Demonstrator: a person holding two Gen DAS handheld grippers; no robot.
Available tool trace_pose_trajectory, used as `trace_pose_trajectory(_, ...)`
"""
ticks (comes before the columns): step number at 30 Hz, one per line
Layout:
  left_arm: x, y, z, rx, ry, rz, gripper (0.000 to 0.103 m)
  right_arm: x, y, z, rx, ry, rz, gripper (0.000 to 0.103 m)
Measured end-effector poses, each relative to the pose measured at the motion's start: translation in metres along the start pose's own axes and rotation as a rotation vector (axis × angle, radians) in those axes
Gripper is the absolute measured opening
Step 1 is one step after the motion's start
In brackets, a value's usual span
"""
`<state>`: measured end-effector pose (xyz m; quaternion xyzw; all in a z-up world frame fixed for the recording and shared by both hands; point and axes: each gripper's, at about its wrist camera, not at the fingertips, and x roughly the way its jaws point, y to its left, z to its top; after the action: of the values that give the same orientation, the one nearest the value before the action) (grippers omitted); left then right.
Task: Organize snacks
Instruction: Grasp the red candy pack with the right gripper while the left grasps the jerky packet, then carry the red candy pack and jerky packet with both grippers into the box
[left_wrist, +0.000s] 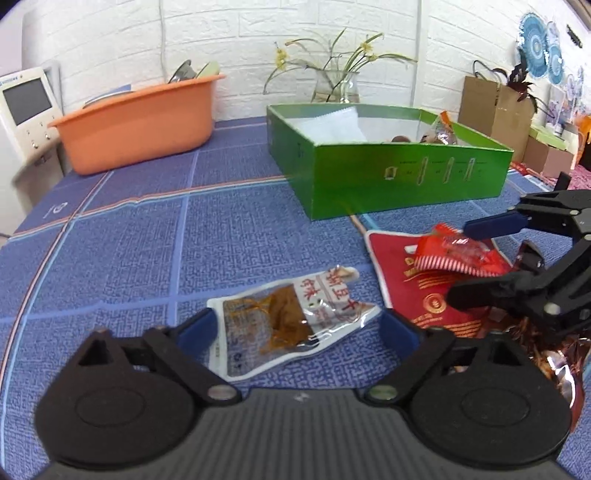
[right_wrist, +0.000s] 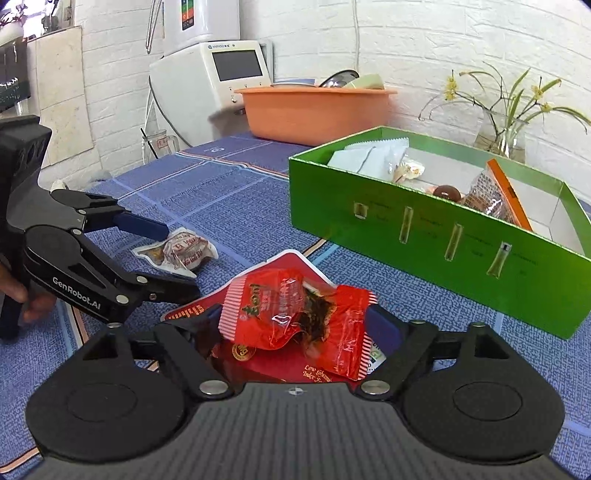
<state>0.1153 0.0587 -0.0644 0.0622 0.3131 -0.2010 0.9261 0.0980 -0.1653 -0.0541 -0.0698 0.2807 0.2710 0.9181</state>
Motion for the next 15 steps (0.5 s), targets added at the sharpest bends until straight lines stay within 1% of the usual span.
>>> trace_pose_trajectory(1, 0.0, -0.002, 0.001, 0.004, -0.002, -0.008, 0.078, -0.001, 0.0, 0.0, 0.004, -0.01, 0.001, 0.103)
trace_pose_trajectory(2, -0.001, -0.003, 0.002, 0.009, -0.003, -0.012, 0.071, -0.003, 0.001, 0.001, 0.002, -0.018, -0.004, 0.094)
trace_pose_trajectory(3, -0.001, -0.006, 0.002, 0.016, -0.004, -0.013, 0.068, -0.004, 0.003, 0.001, -0.002, -0.024, -0.015, 0.086)
trace_pose_trajectory(6, -0.001, -0.013, 0.003, 0.044, -0.016, -0.002, 0.064, -0.005, 0.007, 0.002, -0.023, -0.018, -0.038, 0.085)
trace_pose_trajectory(9, -0.002, -0.015, 0.003, 0.044, -0.021, -0.007, 0.059, -0.008, 0.007, 0.0, -0.016, -0.031, -0.047, 0.083)
trace_pose_trajectory(11, -0.004, -0.014, 0.004, 0.037, -0.025, -0.012, 0.058, -0.014, 0.008, -0.001, -0.01, -0.053, -0.06, 0.079)
trace_pose_trajectory(15, -0.01, -0.01, 0.004, -0.002, -0.039, -0.027, 0.057, -0.031, 0.01, 0.002, 0.006, -0.117, -0.064, 0.077)
